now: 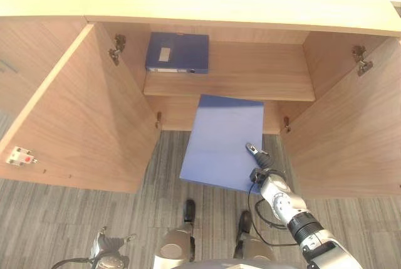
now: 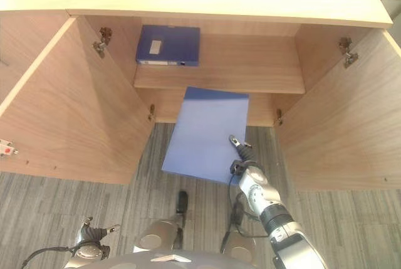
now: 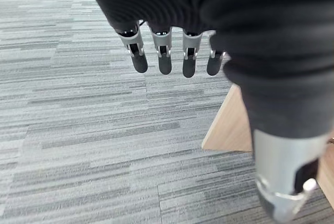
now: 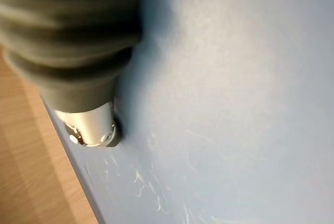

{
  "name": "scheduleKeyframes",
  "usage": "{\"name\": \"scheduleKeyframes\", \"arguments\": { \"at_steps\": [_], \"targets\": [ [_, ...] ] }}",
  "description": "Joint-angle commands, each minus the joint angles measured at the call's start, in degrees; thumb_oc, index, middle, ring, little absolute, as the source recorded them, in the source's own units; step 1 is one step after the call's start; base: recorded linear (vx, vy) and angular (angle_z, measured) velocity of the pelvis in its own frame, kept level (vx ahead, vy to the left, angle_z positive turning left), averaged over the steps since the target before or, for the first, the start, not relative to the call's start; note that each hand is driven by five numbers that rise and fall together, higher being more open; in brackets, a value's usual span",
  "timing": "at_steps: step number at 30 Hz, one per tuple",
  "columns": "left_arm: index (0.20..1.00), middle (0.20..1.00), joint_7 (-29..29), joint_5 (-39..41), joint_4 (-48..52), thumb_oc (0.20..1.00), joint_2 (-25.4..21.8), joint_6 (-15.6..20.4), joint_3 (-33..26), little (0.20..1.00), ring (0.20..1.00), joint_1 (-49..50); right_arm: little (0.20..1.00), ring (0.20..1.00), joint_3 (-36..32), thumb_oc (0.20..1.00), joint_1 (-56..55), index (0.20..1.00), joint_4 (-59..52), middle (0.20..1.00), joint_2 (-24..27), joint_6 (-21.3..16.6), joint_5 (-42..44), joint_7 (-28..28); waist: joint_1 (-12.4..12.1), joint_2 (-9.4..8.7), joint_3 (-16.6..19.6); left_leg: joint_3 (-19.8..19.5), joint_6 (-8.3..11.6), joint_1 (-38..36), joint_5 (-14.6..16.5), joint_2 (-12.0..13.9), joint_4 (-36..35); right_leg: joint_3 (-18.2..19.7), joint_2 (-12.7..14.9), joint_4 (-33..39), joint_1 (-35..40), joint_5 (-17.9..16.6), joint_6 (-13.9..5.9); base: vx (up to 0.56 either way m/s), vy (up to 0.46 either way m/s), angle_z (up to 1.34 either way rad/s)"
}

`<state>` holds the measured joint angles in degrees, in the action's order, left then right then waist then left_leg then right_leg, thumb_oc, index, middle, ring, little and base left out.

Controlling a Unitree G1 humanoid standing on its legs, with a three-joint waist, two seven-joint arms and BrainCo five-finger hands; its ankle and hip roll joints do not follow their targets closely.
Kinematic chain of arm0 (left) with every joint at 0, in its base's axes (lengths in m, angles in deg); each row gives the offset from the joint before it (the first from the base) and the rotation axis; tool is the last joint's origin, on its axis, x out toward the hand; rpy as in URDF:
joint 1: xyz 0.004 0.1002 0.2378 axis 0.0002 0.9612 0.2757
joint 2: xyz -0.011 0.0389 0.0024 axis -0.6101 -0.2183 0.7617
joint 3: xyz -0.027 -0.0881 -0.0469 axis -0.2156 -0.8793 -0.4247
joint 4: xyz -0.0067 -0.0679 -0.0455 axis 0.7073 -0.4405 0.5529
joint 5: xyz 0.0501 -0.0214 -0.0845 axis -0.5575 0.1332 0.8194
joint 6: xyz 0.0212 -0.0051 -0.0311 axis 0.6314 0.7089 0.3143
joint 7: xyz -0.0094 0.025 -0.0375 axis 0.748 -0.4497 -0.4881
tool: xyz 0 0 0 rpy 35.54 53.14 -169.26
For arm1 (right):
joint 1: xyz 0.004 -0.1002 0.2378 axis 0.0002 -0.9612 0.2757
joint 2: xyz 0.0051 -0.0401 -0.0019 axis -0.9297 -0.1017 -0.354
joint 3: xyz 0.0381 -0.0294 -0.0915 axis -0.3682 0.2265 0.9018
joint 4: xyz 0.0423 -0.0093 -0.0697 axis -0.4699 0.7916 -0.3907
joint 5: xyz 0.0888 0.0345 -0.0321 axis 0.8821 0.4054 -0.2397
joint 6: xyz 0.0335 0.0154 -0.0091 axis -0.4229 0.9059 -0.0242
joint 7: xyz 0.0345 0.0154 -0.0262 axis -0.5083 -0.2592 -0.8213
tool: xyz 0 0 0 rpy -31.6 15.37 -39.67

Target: Put the empty folder in the office cabinet

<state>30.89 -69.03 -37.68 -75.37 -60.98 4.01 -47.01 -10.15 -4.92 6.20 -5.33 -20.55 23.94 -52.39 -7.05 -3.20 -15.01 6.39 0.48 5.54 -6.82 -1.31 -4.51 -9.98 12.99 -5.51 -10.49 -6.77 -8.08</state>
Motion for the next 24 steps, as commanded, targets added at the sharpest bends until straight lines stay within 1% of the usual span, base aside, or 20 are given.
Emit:
{"name": "scheduleKeyframes", "arguments": {
  "at_steps": [1, 3, 4, 5, 6, 7, 10, 12, 13, 14, 15, 16, 18, 19, 20, 21, 22, 23, 24],
  "targets": [
    [1.0, 1.0, -2.7, -0.3, -0.3, 1.0, -5.0, 1.1, 0.8, 1.0, 1.0, -2.2, 0.2, 0.2, -1.2, 0.2, 6.8, 0.2, -2.3, 0.2, -0.3, -4.8, 2.4, -0.2, -2.0, -0.66, -4.3, -4.9, -0.02, 3.0, 5.7, -0.5, -0.5, 0.2, 7.7, 1.5, -8.4, -6.8, -5.51, -0.14, -0.031, -0.14],
    [1.0, 1.0, -2.5, -0.1, -0.2, 1.0, -5.0, 1.4, 1.6, 1.0, 1.0, -2.8, 0.2, 0.2, -1.8, 0.2, 8.1, 0.2, -1.7, 0.2, 0.4, -5.3, 2.8, 0.7, -1.2, -0.29, -5.1, -5.4, 0.29, 4.4, 5.2, -0.4, -0.5, -0.7, 5.1, 4.9, -11.4, -7.9, -5.54, -0.03, -0.021, -0.05],
    [1.0, 1.0, -2.5, -0.1, -0.2, 1.0, -5.0, 1.4, 1.6, 1.0, 1.0, -2.9, 0.2, 0.2, -1.8, 0.2, 8.1, 0.2, -1.7, 0.2, 0.4, -5.4, 2.8, 0.7, -1.1, -0.25, -5.0, -5.4, 0.3, 4.4, 5.3, -0.4, -0.5, -0.7, 5.1, 5.0, -11.4, -8.0, -5.53, 0.09, -0.026, 0.09],
    [1.0, 1.0, -2.2, -0.2, 0.2, 1.0, -4.6, 1.5, 2.3, 1.0, 1.0, -2.8, 0.2, 0.2, -3.0, 0.2, 9.0, 0.2, -0.9, 0.2, 1.1, -5.9, 3.2, 1.9, -0.5, -0.22, -5.6, -6.0, 0.63, 5.3, 5.2, -0.6, -0.5, -2.5, 2.7, 9.3, -12.5, -9.1, -5.61, 0.08, -0.03, 0.25],
    [1.0, 1.0, -2.1, -0.1, 0.6, 1.0, -4.5, 1.6, 2.6, 1.0, 1.0, -2.9, 0.2, 0.2, -3.5, 0.2, 9.5, 0.2, -0.5, 0.2, 1.5, -6.2, 3.2, 2.4, -0.3, -0.16, -5.8, -6.1, 0.83, 5.8, 5.2, -0.7, -0.5, -2.8, 2.3, 10.1, -13.4, -9.2, -5.72, 0.11, -0.047, 0.37],
    [1.0, 1.0, -2.1, 0.2, 0.5, 1.0, -4.1, 1.6, 2.9, 1.0, 1.0, -3.1, 0.2, 0.2, -3.8, 0.2, 10.0, 0.2, -0.2, 0.2, 1.9, -6.4, 3.1, 3.0, 0.0, -0.14, -6.2, -6.4, 1.01, 6.3, 5.0, -0.7, -0.5, -2.4, 1.7, 10.5, -14.4, -9.1, -5.63, 0.07, -0.049, 0.38],
    [1.0, 1.0, -2.1, 0.8, 0.1, 1.0, -3.4, 1.7, 3.6, 1.0, 1.0, -3.7, 0.2, 0.2, -4.5, 0.2, 11.9, 0.2, 1.6, 0.2, 3.0, -6.4, 3.0, 4.1, -0.4, -0.08, -6.9, -7.2, 1.36, 7.5, 5.0, -0.8, -0.5, -2.2, 1.8, 10.5, -16.3, -9.3, -5.89, 0.07, -0.059, 0.52],
    [1.0, 1.0, -2.3, 1.8, -0.4, 1.0, -2.9, 1.9, 4.2, 1.0, 1.0, -4.0, 0.2, 0.2, -4.6, 0.2, 14.6, 0.2, 3.2, 0.2, 4.3, -6.3, 2.6, 4.6, -0.6, 0.14, -7.5, -7.7, 2.11, 8.7, 5.0, 0.3, -0.5, -2.1, 1.8, 10.5, -18.6, -9.9, -5.95, 0.12, -0.125, 0.27],
    [1.0, 1.0, -2.4, 3.0, -0.9, 1.0, -2.0, 1.9, 5.2, 1.0, 1.0, -3.5, 0.2, 0.2, -4.3, 0.2, 16.4, 0.2, 3.6, 0.2, 6.4, -5.7, 2.1, 5.4, -1.2, 0.11, -8.5, -8.1, 2.42, 9.1, 5.3, 1.4, -0.5, -3.9, 2.4, 10.5, -20.8, -10.1, -6.03, 0.2, -0.183, -0.07],
    [1.0, 1.0, -2.3, 2.7, -0.9, 1.0, -1.6, 1.9, 6.1, 1.0, 1.0, -3.4, 0.2, 0.2, -3.9, 0.2, 17.2, 0.2, 4.1, 0.2, 6.6, -5.6, 2.3, 5.3, -1.3, -0.25, -8.7, -8.4, 2.62, 9.1, 5.5, 1.2, -0.5, -4.4, 2.4, 10.5, -20.5, -9.7, -5.71, 0.16, -0.138, -0.18],
    [1.0, 1.0, -2.3, 2.7, -0.9, 1.0, -1.6, 1.9, 6.1, 1.0, 1.0, -3.4, 0.2, 0.2, -3.9, 0.2, 17.2, 0.2, 4.1, 0.2, 6.6, -5.6, 2.3, 5.3, -1.3, -0.23, -8.7, -8.4, 2.63, 9.1, 5.5, 1.2, -0.5, -4.4, 2.4, 10.5, -20.4, -9.7, -5.71, 0.14, -0.187, -0.13],
    [1.0, 1.0, -1.8, 3.4, -0.5, 1.0, -1.5, 1.8, 7.4, 1.0, 1.0, -4.3, 0.2, 0.2, -4.1, 0.2, 19.3, 0.2, 6.1, 0.2, 8.3, -6.2, 2.9, 5.3, -1.1, -0.72, -9.5, -9.0, 3.51, 10.0, 5.9, 1.6, -0.5, -6.8, 2.3, 10.5, -20.6, -10.3, -5.33, 0.12, -0.242, -0.09],
    [1.0, 1.0, -1.8, 5.3, -0.1, 1.0, -1.4, 2.4, 7.9, 1.0, 1.0, -5.4, 0.2, 0.2, -5.2, 0.2, 23.0, 0.2, 8.3, 0.2, 10.9, -6.7, 3.1, 6.2, -1.3, -0.43, -9.9, -9.9, 4.19, 12.3, 5.4, 2.5, -0.5, -8.4, 2.3, 10.5, -21.1, -10.6, -5.11, 0.1, -0.255, 0.02],
    [1.0, 1.0, -1.7, 5.8, -0.2, 1.0, -1.1, 2.6, 8.7, 1.0, 1.0, -6.4, 0.2, 0.2, -5.5, 0.2, 25.2, 0.2, 9.5, 0.2, 12.8, -6.9, 3.2, 6.6, -1.3, -0.26, -10.1, -10.4, 4.62, 13.6, 5.4, 2.9, -0.5, -9.1, 2.0, 10.5, -21.8, -10.3, -4.98, 0.05, -0.121, 0.06],
    [1.0, 1.0, -1.7, 5.8, -0.2, 1.0, -1.1, 2.6, 8.7, 1.0, 1.0, -6.4, 0.2, 0.2, -5.5, 0.2, 25.3, 0.2, 9.5, 0.2, 12.8, -6.9, 3.3, 6.6, -1.2, -0.2, -10.0, -10.5, 4.64, 13.7, 5.4, 2.9, -0.5, -9.1, 2.0, 10.5, -21.9, -10.3, -4.97, 0.06, -0.115, 0.21],
    [1.0, 1.0, -1.5, 5.7, -0.3, 1.0, -0.8, 2.6, 9.9, 1.0, 1.0, -7.4, 0.2, 0.2, -5.0, 0.2, 28.3, 0.2, 10.2, 0.2, 16.1, -7.0, 2.5, 6.9, -1.0, -0.28, -10.5, -10.7, 5.11, 15.7, 5.1, 3.4, -0.5, -10.0, 1.6, 10.5, -23.2, -10.0, -4.78, 0.04, -0.061, 0.32],
    [1.0, 1.0, -1.5, 5.7, -0.3, 1.0, -0.7, 2.6, 9.9, 1.0, 1.0, -7.4, 0.2, 0.2, -5.0, 0.2, 28.4, 0.2, 10.3, 0.2, 16.1, -7.0, 2.5, 6.8, -1.0, -0.24, -10.4, -10.7, 5.12, 15.8, 5.1, 3.4, -0.5, -10.1, 1.6, 10.5, -23.3, -10.0, -4.76, 0.05, -0.091, 0.26],
    [1.0, 1.0, -1.1, 5.0, -0.5, 1.0, -0.6, 2.5, 10.7, 1.0, 1.0, -8.0, 0.2, 0.2, -4.2, 0.2, 30.4, 0.2, 10.2, 0.2, 18.3, -6.9, 2.0, 6.3, -0.7, -0.47, -10.5, -10.8, 5.49, 16.8, 5.1, 3.7, -0.5, -10.3, 1.3, 10.5, -24.2, -9.9, -4.64, 0.05, -0.063, 0.15],
    [1.0, 1.0, -0.4, 4.3, -0.8, 1.0, -0.8, 2.5, 11.5, 1.0, 1.0, -8.9, 0.2, 0.2, -0.7, 0.2, 33.8, 0.2, 9.5, 0.2, 22.9, -6.1, 0.8, 4.5, -0.6, -0.81, -10.7, -10.5, 6.1, 18.4, 4.9, 4.2, -0.5, -10.3, 0.9, 10.5, -25.5, -9.5, -4.53, 0.05, -0.067, 0.02]
  ]
}}
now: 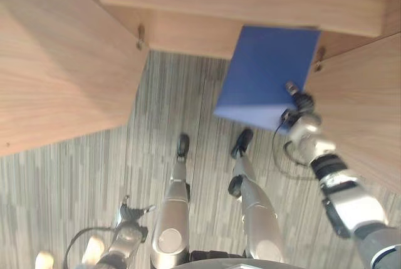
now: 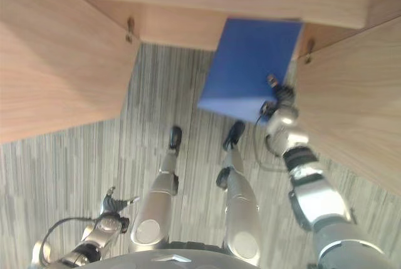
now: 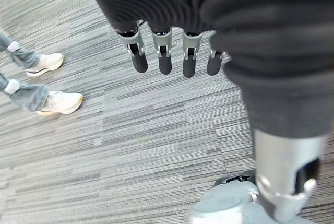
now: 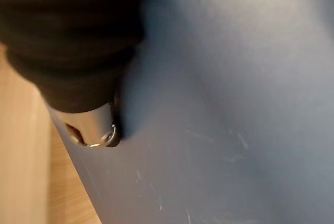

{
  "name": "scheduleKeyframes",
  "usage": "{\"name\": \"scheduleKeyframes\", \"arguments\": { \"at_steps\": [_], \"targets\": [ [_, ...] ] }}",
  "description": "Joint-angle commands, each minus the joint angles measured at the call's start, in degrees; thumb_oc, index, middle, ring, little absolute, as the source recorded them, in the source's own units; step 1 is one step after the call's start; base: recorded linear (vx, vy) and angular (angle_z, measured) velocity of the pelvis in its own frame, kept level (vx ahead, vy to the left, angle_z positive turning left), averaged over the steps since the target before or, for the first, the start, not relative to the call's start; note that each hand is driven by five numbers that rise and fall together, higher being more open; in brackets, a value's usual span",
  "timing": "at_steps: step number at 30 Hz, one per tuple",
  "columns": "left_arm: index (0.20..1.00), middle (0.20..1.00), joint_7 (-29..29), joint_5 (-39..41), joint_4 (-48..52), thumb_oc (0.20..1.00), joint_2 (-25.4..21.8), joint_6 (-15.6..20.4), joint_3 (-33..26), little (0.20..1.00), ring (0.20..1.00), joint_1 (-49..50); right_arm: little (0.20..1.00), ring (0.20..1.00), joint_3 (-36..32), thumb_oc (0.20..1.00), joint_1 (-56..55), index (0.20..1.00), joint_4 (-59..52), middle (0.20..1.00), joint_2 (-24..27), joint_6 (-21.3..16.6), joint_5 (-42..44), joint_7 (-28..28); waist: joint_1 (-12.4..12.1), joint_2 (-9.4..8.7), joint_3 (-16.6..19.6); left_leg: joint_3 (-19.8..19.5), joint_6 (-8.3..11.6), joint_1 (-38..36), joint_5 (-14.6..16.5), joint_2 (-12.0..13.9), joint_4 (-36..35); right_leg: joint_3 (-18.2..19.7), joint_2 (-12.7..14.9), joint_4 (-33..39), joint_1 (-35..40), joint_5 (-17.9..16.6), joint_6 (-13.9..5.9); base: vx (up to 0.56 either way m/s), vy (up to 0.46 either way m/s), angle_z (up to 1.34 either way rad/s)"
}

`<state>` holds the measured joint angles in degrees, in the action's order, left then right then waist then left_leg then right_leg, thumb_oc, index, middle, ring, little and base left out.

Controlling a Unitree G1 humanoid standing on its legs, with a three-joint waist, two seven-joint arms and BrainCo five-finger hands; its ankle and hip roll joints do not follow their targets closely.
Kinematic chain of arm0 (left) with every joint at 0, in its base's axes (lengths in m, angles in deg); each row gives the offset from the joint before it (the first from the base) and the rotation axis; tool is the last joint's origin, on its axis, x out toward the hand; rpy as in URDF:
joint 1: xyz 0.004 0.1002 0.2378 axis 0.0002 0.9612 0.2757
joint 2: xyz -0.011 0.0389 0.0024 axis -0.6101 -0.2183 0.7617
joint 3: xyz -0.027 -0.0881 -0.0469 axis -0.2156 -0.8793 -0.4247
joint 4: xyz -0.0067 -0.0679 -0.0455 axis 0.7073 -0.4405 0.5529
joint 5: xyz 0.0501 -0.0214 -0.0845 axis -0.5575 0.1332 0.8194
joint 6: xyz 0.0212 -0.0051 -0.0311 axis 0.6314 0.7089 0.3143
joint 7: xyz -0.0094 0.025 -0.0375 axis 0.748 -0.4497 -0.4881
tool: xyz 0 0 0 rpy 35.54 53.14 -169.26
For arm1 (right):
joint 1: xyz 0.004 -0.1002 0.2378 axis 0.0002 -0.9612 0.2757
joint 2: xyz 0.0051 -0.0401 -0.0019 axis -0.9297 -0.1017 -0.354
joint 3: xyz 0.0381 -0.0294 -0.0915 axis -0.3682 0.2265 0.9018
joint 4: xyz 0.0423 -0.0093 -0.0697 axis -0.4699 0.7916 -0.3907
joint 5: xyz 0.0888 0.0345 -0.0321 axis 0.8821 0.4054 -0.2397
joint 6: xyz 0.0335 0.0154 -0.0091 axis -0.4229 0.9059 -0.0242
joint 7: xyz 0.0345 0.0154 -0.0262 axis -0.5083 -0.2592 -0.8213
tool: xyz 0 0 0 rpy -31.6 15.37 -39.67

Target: Put the empty folder in the office cabinet

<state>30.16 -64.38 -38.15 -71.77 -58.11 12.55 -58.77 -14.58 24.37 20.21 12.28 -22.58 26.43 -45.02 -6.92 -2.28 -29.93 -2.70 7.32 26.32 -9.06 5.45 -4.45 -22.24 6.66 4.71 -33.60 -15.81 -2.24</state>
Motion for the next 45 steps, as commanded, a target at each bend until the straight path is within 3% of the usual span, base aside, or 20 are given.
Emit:
{"name": "scheduleKeyframes", "arguments": {
  "at_steps": [1, 2, 5, 7, 10, 12, 15, 20, 22, 23, 25, 26, 27, 28, 30, 34, 37, 42, 45],
  "targets": [
    [1.0, 1.0, 0.9, -0.7, -0.2, 1.0, -4.5, -0.3, 3.1, 1.0, 1.0, 2.7, 0.2, 0.2, 6.3, 0.2, 6.3, 0.2, -5.4, 0.2, 8.2, -3.6, -2.6, -4.5, -0.6, -1.93, 4.2, -1.4, -0.51, -1.7, 7.0, -2.5, -0.5, 2.0, 6.9, 0.3, -2.8, -0.2, -10.25, 0.03, -0.037, 0.01],
    [1.0, 1.0, 0.9, -0.7, -0.3, 1.0, -4.4, -0.3, 3.1, 1.0, 1.0, 2.6, 0.2, 0.2, 6.4, 0.2, 6.4, 0.2, -5.3, 0.2, 8.3, -3.6, -2.5, -4.5, -0.6, -1.87, 4.3, -1.4, -0.5, -1.6, 7.0, -2.5, -0.5, 2.0, 6.9, 0.3, -2.9, -0.2, -10.24, 0.0, 0.0, 0.0],
    [1.0, 1.0, 2.3, -1.4, 0.1, 1.0, -5.0, -0.1, 3.3, 1.0, 1.0, 2.5, 0.2, 0.2, 14.4, 0.2, 9.6, 0.2, -10.1, 0.2, 15.3, -1.8, -5.7, -10.0, -0.5, -2.45, 4.3, -1.2, -0.02, -0.4, 6.6, -2.4, -0.5, 2.5, 6.6, 0.3, -3.8, 0.3, -10.18, 0.01, -0.01, 0.01],
    [1.0, 1.0, 5.3, -3.4, 2.7, 1.0, -5.8, 0.4, 3.5, 1.0, 1.0, 3.4, 0.2, 0.2, 35.1, 0.2, 14.8, 0.2, -28.3, 0.2, 29.9, 0.8, -13.3, -23.7, 0.4, -3.97, 4.5, -0.8, 0.72, 0.4, 6.0, -2.3, -0.5, 2.9, 6.2, 0.3, -4.0, 0.8, -10.2, 0.04, -0.044, 0.1],
    [1.0, 1.0, 6.5, -5.1, 4.3, 1.0, -6.7, 0.5, 3.6, 1.0, 1.0, 3.1, 0.2, 0.2, 50.4, 0.2, 19.4, 0.2, -38.4, 0.2, 36.1, 2.4, -20.5, -32.0, 0.6, -5.01, 4.7, -0.8, 0.8, -0.1, 6.4, -2.3, -0.5, 3.3, 6.3, 0.3, -3.4, 1.0, -10.33, 0.03, -0.027, 0.12],
    [1.0, 1.0, 6.7, -6.2, 4.0, 1.0, -7.6, 0.4, 3.2, 1.0, 1.0, 1.9, 0.2, 0.2, 58.5, 0.2, 24.7, 0.2, -42.2, 0.2, 37.3, 2.9, -25.5, -35.3, 0.6, -5.45, 4.7, -0.8, 0.8, -0.6, 6.7, -2.2, -0.5, 3.4, 6.3, 0.3, -2.8, 1.2, -10.4, 0.01, -0.01, 0.05],
    [1.0, 1.0, 6.8, -7.4, 4.0, 1.0, -9.7, 0.3, 2.3, 1.0, 1.0, 0.2, 0.2, 0.2, 64.5, 0.2, 29.4, 0.2, -44.3, 0.2, 37.3, 3.1, -31.7, -37.8, 0.3, -6.01, 4.7, -0.9, 0.6, -1.2, 7.0, -2.2, -0.5, 3.8, 6.6, 0.3, -1.8, 1.3, -10.49, 0.0, -0.005, 0.03],
    [1.0, 1.0, 6.5, -8.7, 5.0, 1.0, -13.2, 0.4, 1.7, 1.0, 1.0, -1.1, 0.2, 0.2, 65.1, 0.2, 31.2, 0.2, -46.6, 0.2, 36.4, 3.3, -38.2, -40.6, -1.3, -7.33, 4.1, -1.1, 0.2, -1.6, 7.2, -2.4, -0.5, 4.2, 7.2, 0.3, -0.6, 0.9, -10.74, 0.0, -0.009, 0.07],
    [1.0, 1.0, 6.4, -9.2, 5.6, 1.0, -13.2, 0.4, 0.8, 1.0, 1.0, -0.7, 0.2, 0.2, 65.1, 0.2, 32.9, 0.2, -48.0, 0.2, 36.1, 3.0, -36.1, -40.1, -1.1, -6.74, 4.0, -1.2, 0.04, -1.6, 7.2, -2.6, -0.5, 4.3, 7.4, 0.3, -0.3, 0.8, -10.83, -0.01, -0.007, 0.02],
    [1.0, 1.0, 6.4, -9.3, 5.6, 1.0, -13.1, 0.4, 0.5, 1.0, 1.0, -0.4, 0.2, 0.2, 63.1, 0.2, 32.2, 0.2, -48.1, 0.2, 36.1, 2.8, -33.9, -38.6, -1.1, -6.46, 4.0, -1.3, -0.02, -1.6, 7.0, -2.7, -0.5, 4.4, 7.5, 0.3, -0.2, 0.7, -10.87, -0.04, -0.011, 0.03],
    [1.0, 1.0, 6.4, -9.9, 6.2, 1.0, -12.3, 0.3, 0.1, 1.0, 1.0, 1.2, 0.2, 0.2, 49.3, 0.2, 23.3, 0.2, -45.0, 0.2, 34.8, 0.8, -24.1, -31.6, -1.3, -5.96, 3.8, -1.6, -0.18, -0.9, 6.5, -3.1, -0.5, 4.3, 7.8, 0.3, -0.4, 0.5, -10.92, -0.04, -0.001, 0.03],
    [1.0, 1.0, 6.4, -9.9, 6.3, 1.0, -12.5, 0.3, 0.2, 1.0, 1.0, 1.3, 0.2, 0.2, 48.9, 0.2, 22.9, 0.2, -45.1, 0.2, 34.8, 0.8, -24.2, -31.6, -1.5, -6.11, 3.8, -1.5, -0.18, -0.9, 6.5, -3.1, -0.5, 4.3, 7.8, 0.3, -0.4, 0.5, -10.91, -0.03, 0.013, 0.04],
    [1.0, 1.0, 6.5, -9.9, 6.3, 1.0, -12.0, 0.3, 0.3, 1.0, 1.0, 1.6, 0.2, 0.2, 44.7, 0.2, 20.6, 0.2, -42.3, 0.2, 33.4, 0.3, -21.4, -29.6, -1.6, -5.82, 3.7, -1.5, -0.17, -0.6, 6.4, -3.2, -0.5, 4.3, 7.9, 0.3, -0.5, 0.5, -10.94, -0.04, 0.02, 0.01],
    [1.0, 1.0, 6.4, -9.4, 5.8, 1.0, -11.0, 0.6, 1.2, 1.0, 1.0, 1.8, 0.2, 0.2, 35.4, 0.2, 16.5, 0.2, -33.6, 0.2, 29.6, -0.8, -17.0, -24.7, -2.0, -5.37, 3.6, -1.7, -0.15, 0.0, 6.1, -3.4, -0.5, 4.2, 8.0, 0.3, -0.7, 0.4, -10.89, -0.04, 0.02, -0.01],
    [1.0, 1.0, 6.3, -8.6, 5.0, 1.0, -9.9, 0.9, 2.2, 1.0, 1.0, 2.0, 0.2, 0.2, 28.3, 0.2, 15.4, 0.2, -26.7, 0.2, 26.2, -1.8, -12.9, -21.1, -2.3, -4.87, 3.4, -1.8, -0.17, 0.6, 5.9, -3.6, -0.5, 4.0, 8.0, 0.3, -1.1, 0.4, -10.81, -0.02, 0.006, -0.02],
    [1.0, 1.0, 5.9, -7.7, 3.9, 1.0, -8.9, 1.1, 3.1, 1.0, 1.0, 2.1, 0.2, 0.2, 21.4, 0.2, 15.7, 0.2, -20.4, 0.2, 23.2, -3.0, -8.6, -17.6, -2.7, -4.23, 3.2, -2.1, -0.18, 1.3, 5.8, -3.7, -0.5, 3.7, 7.9, 0.3, -1.5, 0.4, -10.82, 0.0, 0.0, 0.0],
    [1.0, 1.0, 4.9, -5.3, 3.3, 1.0, -7.8, 1.8, 6.2, 1.0, 1.0, 3.5, 0.2, 0.2, 9.8, 0.2, 21.6, 0.2, -2.6, 0.2, 17.3, -6.2, 0.8, -9.2, -3.8, -2.13, 3.0, -2.5, -0.48, 2.3, 5.8, -3.8, -0.5, 2.9, 7.9, 0.3, -2.1, 0.1, -10.95, 0.01, -0.005, 0.03],
    [1.0, 1.0, 4.8, -3.9, 4.3, 1.0, -7.8, 2.2, 7.8, 1.0, 1.0, 4.3, 0.2, 0.2, 6.8, 0.2, 25.4, 0.2, 5.9, 0.2, 15.3, -6.6, 4.2, -6.9, -4.3, -0.88, 2.9, -2.9, -0.72, 2.7, 5.9, -3.9, -0.5, 2.5, 7.8, 0.3, -2.5, -0.1, -10.99, 0.0, 0.0, 0.05],
    [1.0, 1.0, 5.1, -3.2, 7.6, 1.0, -8.5, 2.1, 9.6, 1.0, 1.0, 5.2, 0.2, 0.2, 3.3, 0.2, 27.2, 0.2, 13.0, 0.2, 12.5, -6.9, 7.5, -5.0, -4.9, 0.75, 3.1, -3.1, -0.87, 2.8, 6.1, -3.9, -0.5, 2.3, 7.5, 0.3, -2.7, 0.3, -11.02, 0.01, 0.002, 0.04]
  ]
}}
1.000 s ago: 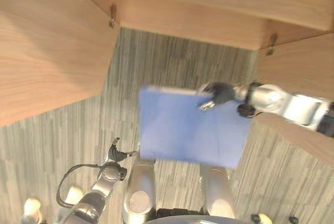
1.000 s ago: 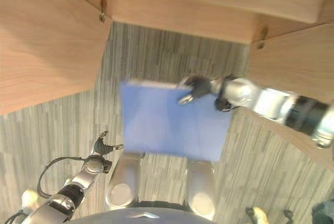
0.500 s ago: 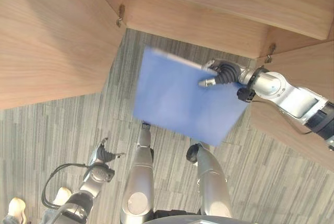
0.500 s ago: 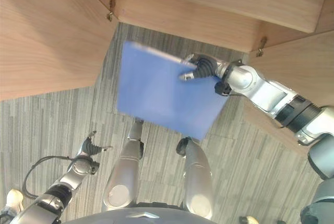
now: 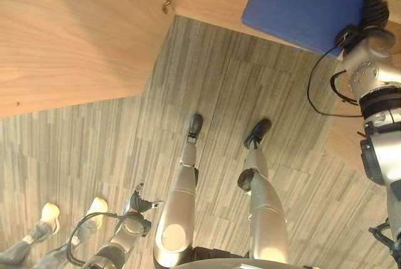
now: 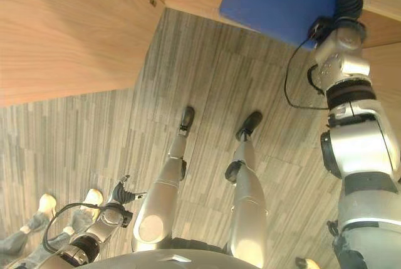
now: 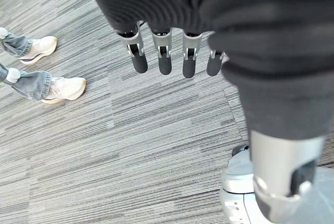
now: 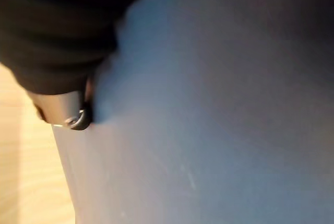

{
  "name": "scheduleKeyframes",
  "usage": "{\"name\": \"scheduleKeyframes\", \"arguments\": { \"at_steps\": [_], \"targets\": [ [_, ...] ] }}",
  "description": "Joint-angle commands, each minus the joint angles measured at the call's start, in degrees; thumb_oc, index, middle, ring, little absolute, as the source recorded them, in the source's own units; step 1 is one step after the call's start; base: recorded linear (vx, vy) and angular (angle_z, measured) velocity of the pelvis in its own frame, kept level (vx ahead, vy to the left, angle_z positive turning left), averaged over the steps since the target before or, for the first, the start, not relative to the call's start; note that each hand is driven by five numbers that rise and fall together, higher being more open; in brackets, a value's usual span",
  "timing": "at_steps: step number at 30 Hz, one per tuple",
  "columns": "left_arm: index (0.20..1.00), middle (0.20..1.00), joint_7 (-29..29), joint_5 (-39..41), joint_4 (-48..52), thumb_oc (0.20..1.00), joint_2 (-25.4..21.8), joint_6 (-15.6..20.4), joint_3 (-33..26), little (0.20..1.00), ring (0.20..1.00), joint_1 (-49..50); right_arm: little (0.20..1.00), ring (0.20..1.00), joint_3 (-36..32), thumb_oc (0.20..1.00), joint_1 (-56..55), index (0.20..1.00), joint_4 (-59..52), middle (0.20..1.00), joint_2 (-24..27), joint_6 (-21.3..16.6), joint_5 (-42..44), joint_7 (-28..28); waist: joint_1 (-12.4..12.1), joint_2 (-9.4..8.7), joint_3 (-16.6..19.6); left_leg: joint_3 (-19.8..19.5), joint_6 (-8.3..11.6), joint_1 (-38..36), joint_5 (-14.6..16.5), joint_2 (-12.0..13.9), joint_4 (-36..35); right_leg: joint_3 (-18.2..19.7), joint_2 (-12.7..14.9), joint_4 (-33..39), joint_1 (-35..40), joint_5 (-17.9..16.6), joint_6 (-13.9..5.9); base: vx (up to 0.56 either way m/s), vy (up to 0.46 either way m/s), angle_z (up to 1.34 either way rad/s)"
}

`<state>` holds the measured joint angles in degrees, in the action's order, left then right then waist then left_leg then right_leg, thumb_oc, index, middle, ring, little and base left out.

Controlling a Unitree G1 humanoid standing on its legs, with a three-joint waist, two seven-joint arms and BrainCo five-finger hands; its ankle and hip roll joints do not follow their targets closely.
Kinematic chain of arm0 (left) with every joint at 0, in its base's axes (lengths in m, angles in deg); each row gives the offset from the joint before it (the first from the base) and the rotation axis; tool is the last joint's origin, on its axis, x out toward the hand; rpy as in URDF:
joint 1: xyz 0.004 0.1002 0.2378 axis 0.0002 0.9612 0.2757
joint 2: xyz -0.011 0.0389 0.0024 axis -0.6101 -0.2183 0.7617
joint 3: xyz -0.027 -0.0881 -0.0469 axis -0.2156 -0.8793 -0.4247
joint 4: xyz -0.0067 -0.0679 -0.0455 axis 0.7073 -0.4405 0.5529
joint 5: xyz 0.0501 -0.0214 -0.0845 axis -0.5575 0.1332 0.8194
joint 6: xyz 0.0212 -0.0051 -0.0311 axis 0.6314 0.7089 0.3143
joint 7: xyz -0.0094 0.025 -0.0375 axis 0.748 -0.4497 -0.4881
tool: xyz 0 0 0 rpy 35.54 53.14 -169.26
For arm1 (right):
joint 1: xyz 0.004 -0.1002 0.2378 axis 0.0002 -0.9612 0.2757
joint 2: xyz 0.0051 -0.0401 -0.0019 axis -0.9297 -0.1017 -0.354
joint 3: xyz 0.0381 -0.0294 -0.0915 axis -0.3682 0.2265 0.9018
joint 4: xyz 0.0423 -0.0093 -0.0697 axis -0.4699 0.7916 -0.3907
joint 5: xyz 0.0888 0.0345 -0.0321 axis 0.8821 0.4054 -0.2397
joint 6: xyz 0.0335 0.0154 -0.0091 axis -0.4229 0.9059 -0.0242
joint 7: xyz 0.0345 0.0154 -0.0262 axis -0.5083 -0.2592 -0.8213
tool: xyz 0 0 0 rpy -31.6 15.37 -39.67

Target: Put the empty folder in the office cabinet

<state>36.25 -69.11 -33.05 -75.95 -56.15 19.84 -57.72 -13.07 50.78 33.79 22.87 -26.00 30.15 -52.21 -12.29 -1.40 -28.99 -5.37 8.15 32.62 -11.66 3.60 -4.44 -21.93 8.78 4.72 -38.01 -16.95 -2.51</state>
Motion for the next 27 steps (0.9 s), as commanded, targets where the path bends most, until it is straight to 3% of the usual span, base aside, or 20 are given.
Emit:
{"name": "scheduleKeyframes", "arguments": {
  "at_steps": [1, 5, 8, 10, 11, 12, 13, 14, 16, 17, 19, 27],
  "targets": [
    [1.0, 1.0, -1.1, 1.5, 3.6, 1.0, -4.7, 0.1, 2.6, 1.0, 1.0, 4.3, 0.2, 0.2, 1.2, 0.2, 1.0, 0.2, 0.6, 0.2, 1.3, -3.3, 4.3, 2.6, 0.3, 0.31, 2.2, -0.5, -1.74, -3.4, 8.7, -2.1, -0.6, 2.0, 5.3, 0.3, 1.6, 1.6, -10.73, 0.0, 0.003, 0.06],
    [1.0, 1.0, -0.7, 1.4, 7.8, 1.0, -5.5, 0.1, 3.4, 1.0, 1.0, 4.8, 0.2, 0.2, -1.7, 0.2, 1.1, 0.2, 2.3, 0.2, -0.6, -4.0, 7.9, 2.9, -0.1, 1.53, 2.5, -0.5, -1.82, -3.0, 8.9, -2.2, -0.6, 2.1, 5.0, 0.3, 1.1, 1.9, -10.66, 0.0, 0.001, 0.01],
    [1.0, 1.0, -1.1, 1.4, 10.3, 1.0, -6.1, 0.1, 3.8, 1.0, 1.0, 5.3, 0.2, 0.2, -4.7, 0.2, 1.1, 0.2, 1.8, 0.2, -1.4, -7.0, 11.1, 4.5, -0.2, 2.33, 2.7, -0.5, -1.78, -2.5, 9.0, -2.1, -0.6, 2.0, 4.9, 0.3, 0.6, 2.2, -10.64, 0.0, 0.0, 0.0],
    [1.0, 1.0, -2.5, 1.2, 11.8, 1.0, -6.1, -0.1, 3.9, 1.0, 1.0, 4.9, 0.2, 0.2, -10.3, 0.2, 1.3, 0.2, 0.8, 0.2, -1.9, -13.4, 12.5, 10.3, -0.1, 3.33, 2.8, -0.4, -1.83, -1.8, 9.0, -2.3, -0.6, 1.9, 4.9, 0.3, -0.1, 2.3, -10.81, 0.04, 0.004, 0.0],
    [1.0, 1.0, -2.5, 1.2, 11.8, 1.0, -6.1, -0.2, 3.8, 1.0, 1.0, 4.9, 0.2, 0.2, -10.4, 0.2, 1.2, 0.2, 0.5, 0.2, -2.1, -13.4, 12.3, 10.6, -0.3, 3.4, 3.3, -0.8, -1.72, -2.2, 10.1, -1.8, -0.6, 2.6, 4.4, 0.3, 0.3, 3.6, -11.42, 0.0, 0.0, 0.0],
    [1.0, 1.0, -3.1, 0.9, 12.5, 1.0, -6.2, -0.2, 3.8, 1.0, 1.0, 5.0, 0.2, 0.2, -11.9, 0.2, 0.6, 0.2, -1.0, 0.2, -2.6, -15.2, 11.2, 13.0, -0.1, 3.51, 2.9, -0.5, -1.87, -1.6, 9.0, -2.4, -0.6, 1.8, 4.9, 0.3, -0.3, 2.3, -10.83, 0.0, 0.0, 0.0],
    [1.0, 1.0, -4.3, 0.1, 8.7, 1.0, -5.5, -0.7, 4.1, 1.0, 1.0, 1.5, 0.2, 0.2, -12.2, 0.2, -0.2, 0.2, -3.9, 0.2, -6.9, -18.0, 9.4, 14.8, 0.7, 3.53, 3.0, -0.5, -1.87, -1.4, 9.0, -2.3, -0.6, 1.9, 4.9, 0.3, -0.7, 2.3, -10.8, -0.06, 0.036, -0.01],
    [1.0, 1.0, -7.2, -2.0, 3.0, 1.0, -5.1, -0.8, 4.9, 1.0, 1.0, -1.1, 0.2, 0.2, -14.2, 0.2, 2.8, 0.2, -4.9, 0.2, -7.8, -18.3, 8.6, 18.9, 0.7, 3.72, 3.4, -0.6, -1.81, -0.9, 9.1, -2.3, -0.6, 2.0, 4.9, 0.3, -1.3, 2.6, -10.78, 0.0, 0.0, 0.0],
    [1.0, 1.0, -7.3, -2.0, 2.7, 1.0, -5.0, -0.6, 4.9, 1.0, 1.0, -1.5, 0.2, 0.2, -14.3, 0.2, 2.9, 0.2, -5.2, 0.2, -7.8, -18.2, 8.1, 19.4, 0.6, 3.71, 3.3, -0.6, -1.8, -0.8, 9.1, -2.3, -0.6, 2.0, 4.9, 0.3, -1.4, 2.5, -10.76, 0.02, -0.037, -0.07],
    [1.0, 1.0, -8.1, -1.7, 0.1, 1.0, -5.0, -0.1, 4.2, 1.0, 1.0, -1.2, 0.2, 0.2, -15.9, 0.2, 6.4, 0.2, -5.4, 0.2, -4.3, -18.1, 4.1, 25.2, -0.4, 4.37, 3.9, -1.1, -1.81, 0.5, 9.0, -2.8, -0.6, 1.8, 5.4, 0.3, -2.4, 2.4, -11.02, 0.04, -0.073, -0.12],
    [1.0, 1.0, -8.8, -2.2, -0.8, 1.0, -5.3, 0.2, 4.0, 1.0, 1.0, -1.0, 0.2, 0.2, -14.8, 0.2, 8.7, 0.2, -4.4, 0.2, -1.4, -16.4, 2.6, 26.6, -0.8, 4.48, 4.3, -1.3, -1.84, 1.3, 8.9, -3.0, -0.6, 1.6, 5.6, 0.3, -3.0, 2.3, -11.14, 0.04, -0.081, 0.08],
    [1.0, 1.0, -8.9, -2.6, -1.5, 1.0, -6.0, 0.8, 5.0, 1.0, 1.0, -1.3, 0.2, 0.2, -10.1, 0.2, 17.1, 0.2, 8.0, 0.2, 7.7, -11.6, 9.3, 24.6, -1.8, 4.04, 5.7, -1.9, -2.05, 3.3, 8.8, -3.3, -0.6, 1.2, 5.8, 0.3, -4.4, 2.3, -11.36, 0.02, -0.044, 0.09]
  ]
}}
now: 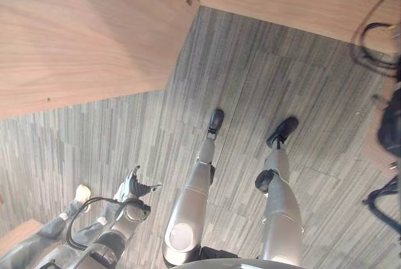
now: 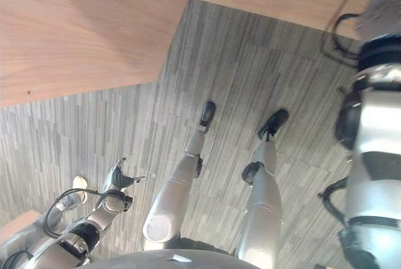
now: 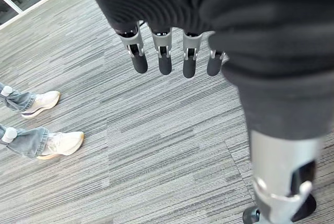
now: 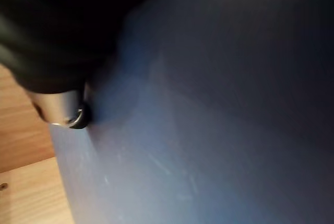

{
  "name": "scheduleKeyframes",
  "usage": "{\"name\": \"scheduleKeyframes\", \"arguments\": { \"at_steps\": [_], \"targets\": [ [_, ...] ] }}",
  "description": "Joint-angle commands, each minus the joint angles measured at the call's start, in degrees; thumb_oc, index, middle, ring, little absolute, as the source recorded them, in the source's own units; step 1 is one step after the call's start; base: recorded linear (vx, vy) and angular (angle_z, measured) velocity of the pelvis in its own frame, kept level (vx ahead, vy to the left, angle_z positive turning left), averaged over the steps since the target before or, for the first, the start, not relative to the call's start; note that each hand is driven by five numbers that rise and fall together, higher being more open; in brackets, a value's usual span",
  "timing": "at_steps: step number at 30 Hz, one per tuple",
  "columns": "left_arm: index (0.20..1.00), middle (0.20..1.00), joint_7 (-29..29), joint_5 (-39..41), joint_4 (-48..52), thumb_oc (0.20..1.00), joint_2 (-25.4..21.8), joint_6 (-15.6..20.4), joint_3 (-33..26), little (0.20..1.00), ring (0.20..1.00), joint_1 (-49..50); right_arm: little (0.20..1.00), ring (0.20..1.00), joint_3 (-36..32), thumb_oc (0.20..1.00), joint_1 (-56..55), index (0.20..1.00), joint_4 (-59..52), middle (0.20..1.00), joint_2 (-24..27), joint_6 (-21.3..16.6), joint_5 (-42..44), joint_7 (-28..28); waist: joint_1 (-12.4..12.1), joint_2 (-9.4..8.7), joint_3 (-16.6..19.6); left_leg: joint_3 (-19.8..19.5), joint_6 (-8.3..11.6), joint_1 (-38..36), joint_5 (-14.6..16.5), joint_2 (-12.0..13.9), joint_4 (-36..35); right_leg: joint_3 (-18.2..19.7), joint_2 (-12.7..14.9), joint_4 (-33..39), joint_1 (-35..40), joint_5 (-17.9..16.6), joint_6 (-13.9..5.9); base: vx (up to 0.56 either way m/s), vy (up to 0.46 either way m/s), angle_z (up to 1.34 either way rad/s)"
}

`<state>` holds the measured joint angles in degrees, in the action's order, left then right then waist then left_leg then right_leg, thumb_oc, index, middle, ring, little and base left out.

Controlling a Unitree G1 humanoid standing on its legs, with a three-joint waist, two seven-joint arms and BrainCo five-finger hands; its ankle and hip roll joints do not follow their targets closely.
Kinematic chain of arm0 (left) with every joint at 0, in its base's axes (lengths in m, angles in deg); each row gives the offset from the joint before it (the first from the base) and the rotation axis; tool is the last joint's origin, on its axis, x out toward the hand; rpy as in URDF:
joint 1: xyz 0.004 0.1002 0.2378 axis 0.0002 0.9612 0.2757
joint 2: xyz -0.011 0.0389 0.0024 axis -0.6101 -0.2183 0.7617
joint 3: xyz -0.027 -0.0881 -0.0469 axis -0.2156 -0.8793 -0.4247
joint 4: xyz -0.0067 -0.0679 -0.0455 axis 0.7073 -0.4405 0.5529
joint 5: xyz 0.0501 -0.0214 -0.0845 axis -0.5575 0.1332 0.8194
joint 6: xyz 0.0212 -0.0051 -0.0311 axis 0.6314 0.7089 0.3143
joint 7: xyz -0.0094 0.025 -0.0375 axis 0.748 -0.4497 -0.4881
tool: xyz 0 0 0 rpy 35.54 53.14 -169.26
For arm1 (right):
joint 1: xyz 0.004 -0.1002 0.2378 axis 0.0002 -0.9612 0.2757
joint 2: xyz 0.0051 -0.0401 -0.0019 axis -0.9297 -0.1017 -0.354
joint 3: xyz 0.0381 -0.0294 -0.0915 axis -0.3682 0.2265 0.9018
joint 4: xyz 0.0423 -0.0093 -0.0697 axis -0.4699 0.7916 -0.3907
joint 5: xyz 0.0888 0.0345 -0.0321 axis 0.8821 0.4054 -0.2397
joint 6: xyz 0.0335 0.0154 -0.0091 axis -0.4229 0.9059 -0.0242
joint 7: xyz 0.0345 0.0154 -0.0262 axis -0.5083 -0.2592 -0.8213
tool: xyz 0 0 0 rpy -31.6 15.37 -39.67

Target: Put the empty folder in the office cabinet

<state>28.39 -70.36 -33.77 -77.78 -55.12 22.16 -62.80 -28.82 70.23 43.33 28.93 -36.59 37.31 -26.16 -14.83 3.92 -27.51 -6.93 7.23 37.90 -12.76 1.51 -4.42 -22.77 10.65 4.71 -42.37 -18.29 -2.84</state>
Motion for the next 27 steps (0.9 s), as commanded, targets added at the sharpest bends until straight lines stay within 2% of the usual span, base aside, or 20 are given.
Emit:
{"name": "scheduleKeyframes", "arguments": {
  "at_steps": [1, 5, 12, 13, 15, 16, 23, 27],
  "targets": [
    [1.0, 1.0, -1.0, -1.3, -0.8, 1.0, -4.2, -0.3, 2.8, 1.0, 1.0, 3.7, 0.2, 0.2, 6.3, 0.2, -1.6, 0.2, -0.5, 0.2, 2.1, -0.6, 2.9, -1.6, 0.6, -1.29, 4.4, -0.4, -1.14, -1.8, 9.9, -1.2, -0.6, 2.0, 4.0, 0.3, -0.2, 3.7, -11.03, 0.02, -0.025, 0.11],
    [1.0, 1.0, -1.1, -0.9, -1.2, 1.0, -3.7, -0.3, 3.3, 1.0, 1.0, 2.5, 0.2, 0.2, 8.9, 0.2, 1.3, 0.2, 4.1, 0.2, 4.1, 1.7, 3.8, -0.6, 0.4, -1.48, 5.1, -0.4, -1.05, -1.2, 9.9, -0.9, -0.6, 1.7, 3.9, 0.3, -0.5, 4.2, -10.93, 0.03, -0.032, 0.05],
    [1.0, 1.0, -1.7, -0.3, -2.1, 1.0, -3.4, -0.1, 3.7, 1.0, 1.0, 1.4, 0.2, 0.2, 13.2, 0.2, 6.7, 0.2, 7.5, 0.2, 5.4, 3.3, 4.8, 1.1, -0.6, -1.94, 5.7, -1.0, -0.61, -0.3, 10.1, -0.3, -0.6, 1.3, 3.5, 0.3, -1.2, 4.7, -10.71, 0.02, -0.041, 0.05],
    [1.0, 1.0, -1.8, -0.1, -2.4, 1.0, -3.5, 0.0, 3.5, 1.0, 1.0, 1.1, 0.2, 0.2, 13.9, 0.2, 7.8, 0.2, 7.6, 0.2, 5.3, 3.3, 5.1, 1.3, -0.8, -1.93, 6.2, -1.4, -0.44, -0.4, 10.9, 0.1, -0.6, 2.0, 3.1, 0.3, -1.0, 6.0, -11.23, 0.07, -0.032, 0.04],
    [1.0, 1.0, -1.8, 0.0, -2.4, 1.0, -3.5, 0.0, 3.6, 1.0, 1.0, 1.0, 0.2, 0.2, 14.2, 0.2, 8.2, 0.2, 7.6, 0.2, 5.1, 3.3, 5.1, 1.5, -0.9, -2.0, 5.8, -1.1, -0.48, 0.1, 10.0, -0.2, -0.6, 1.2, 3.4, 0.3, -1.7, 4.8, -10.67, 0.02, -0.019, 0.04],
    [1.0, 1.0, -1.9, 0.4, -2.6, 1.0, -3.5, 0.2, 3.4, 1.0, 1.0, 0.8, 0.2, 0.2, 15.2, 0.2, 9.5, 0.2, 7.7, 0.2, 4.8, 3.5, 4.8, 1.9, -1.4, -1.91, 6.4, -1.7, -0.3, 0.3, 11.0, 0.4, -0.6, 2.1, 2.9, 0.3, -1.7, 6.3, -11.21, 0.02, -0.019, 0.03],
    [1.0, 1.0, -1.9, 1.0, -4.2, 1.0, -3.1, 0.5, 3.4, 1.0, 1.0, 0.1, 0.2, 0.2, 20.7, 0.2, 14.5, 0.2, 7.8, 0.2, 5.2, 4.9, 4.0, 0.1, -1.9, -2.13, 7.4, -2.1, 0.09, 2.8, 10.7, 1.3, -0.6, 2.3, 3.0, 0.3, -4.3, 6.8, -10.75, 0.02, -0.014, 0.0],
    [1.0, 1.0, -1.9, 1.0, -4.3, 1.0, -2.9, 0.6, 3.4, 1.0, 1.0, 0.0, 0.2, 0.2, 21.2, 0.2, 15.1, 0.2, 8.1, 0.2, 5.3, 5.0, 4.1, -0.1, -1.8, -1.96, 7.6, -2.1, 0.11, 3.1, 10.7, 1.3, -0.6, 2.3, 3.0, 0.3, -4.5, 6.8, -10.72, 0.0, 0.0, 0.01]
  ]
}}
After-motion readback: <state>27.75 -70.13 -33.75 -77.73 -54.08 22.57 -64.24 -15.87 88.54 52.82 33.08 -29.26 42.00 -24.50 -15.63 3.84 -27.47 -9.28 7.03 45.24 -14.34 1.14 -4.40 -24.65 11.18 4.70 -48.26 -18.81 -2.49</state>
